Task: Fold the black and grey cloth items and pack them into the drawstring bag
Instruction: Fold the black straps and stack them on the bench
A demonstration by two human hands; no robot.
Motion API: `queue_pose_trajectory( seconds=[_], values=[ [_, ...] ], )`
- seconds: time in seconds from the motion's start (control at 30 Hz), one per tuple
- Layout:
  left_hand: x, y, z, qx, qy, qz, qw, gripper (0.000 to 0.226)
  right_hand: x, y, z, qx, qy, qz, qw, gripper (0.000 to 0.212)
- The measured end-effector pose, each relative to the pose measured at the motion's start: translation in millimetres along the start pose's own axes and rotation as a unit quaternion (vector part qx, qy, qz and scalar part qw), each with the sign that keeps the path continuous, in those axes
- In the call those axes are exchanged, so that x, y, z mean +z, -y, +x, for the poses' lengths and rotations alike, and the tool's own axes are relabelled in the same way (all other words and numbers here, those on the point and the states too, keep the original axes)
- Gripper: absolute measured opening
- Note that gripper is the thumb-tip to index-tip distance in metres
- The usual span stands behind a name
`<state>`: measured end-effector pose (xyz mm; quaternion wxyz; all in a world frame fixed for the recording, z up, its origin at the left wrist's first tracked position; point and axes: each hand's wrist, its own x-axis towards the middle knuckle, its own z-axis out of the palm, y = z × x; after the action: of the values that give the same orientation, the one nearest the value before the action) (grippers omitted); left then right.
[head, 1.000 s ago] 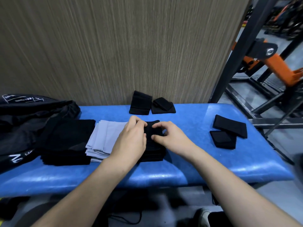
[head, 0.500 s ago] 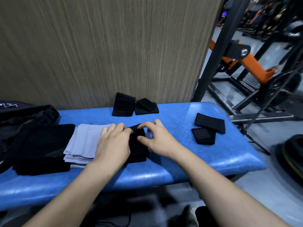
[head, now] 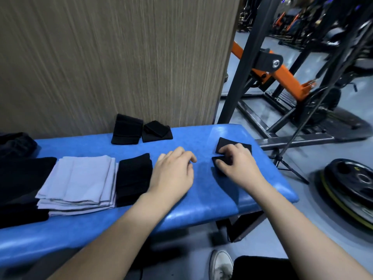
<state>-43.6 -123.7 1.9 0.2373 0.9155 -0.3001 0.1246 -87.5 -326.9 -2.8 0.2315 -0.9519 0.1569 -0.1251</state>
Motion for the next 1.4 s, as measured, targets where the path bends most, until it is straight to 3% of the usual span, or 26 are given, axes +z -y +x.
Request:
queue_pose_trajectory(
  seconds=[0.2,0.4,0.63,0.87,1.13,1.4],
  values=[
    [46.6,-39.4,20.9,-0.004,0.049,-0.044,0.998,0.041,-7.9,-38.4,-1.7,0.061,-0.022,-0.033,0.997,0.055],
    [80.2,-57.8,40.4,-0.011,0.081,-0.057,0.995,0.065,-11.9,-58.7,6.8,0.056,-0.012,-0.017,0.998,0.059],
    [84.6,-54.2,40.3,0.023,0.115,-0.040,0.992,0.045,-9.6,-68.4,16.3,0.055,0.053,-0.069,0.995,0.058],
    [57.0,-43.5,26.5,0.002,0.169,-0.084,0.982,0.024,-15.1,-56.1,15.6,0.003,-0.023,-0.153,0.988,0.035],
    [30.1,-23.9,14.0,-0.006,0.196,-0.018,0.980,0.031,-14.8,-47.2,13.2,0.008,0.095,-0.136,0.986,0.072],
    [10.6,-4.8,0.6,0.040,0.210,-0.017,0.977,0.033,-12.3,-30.8,10.7,0.002,-0.012,-0.162,0.987,0.030]
  ],
)
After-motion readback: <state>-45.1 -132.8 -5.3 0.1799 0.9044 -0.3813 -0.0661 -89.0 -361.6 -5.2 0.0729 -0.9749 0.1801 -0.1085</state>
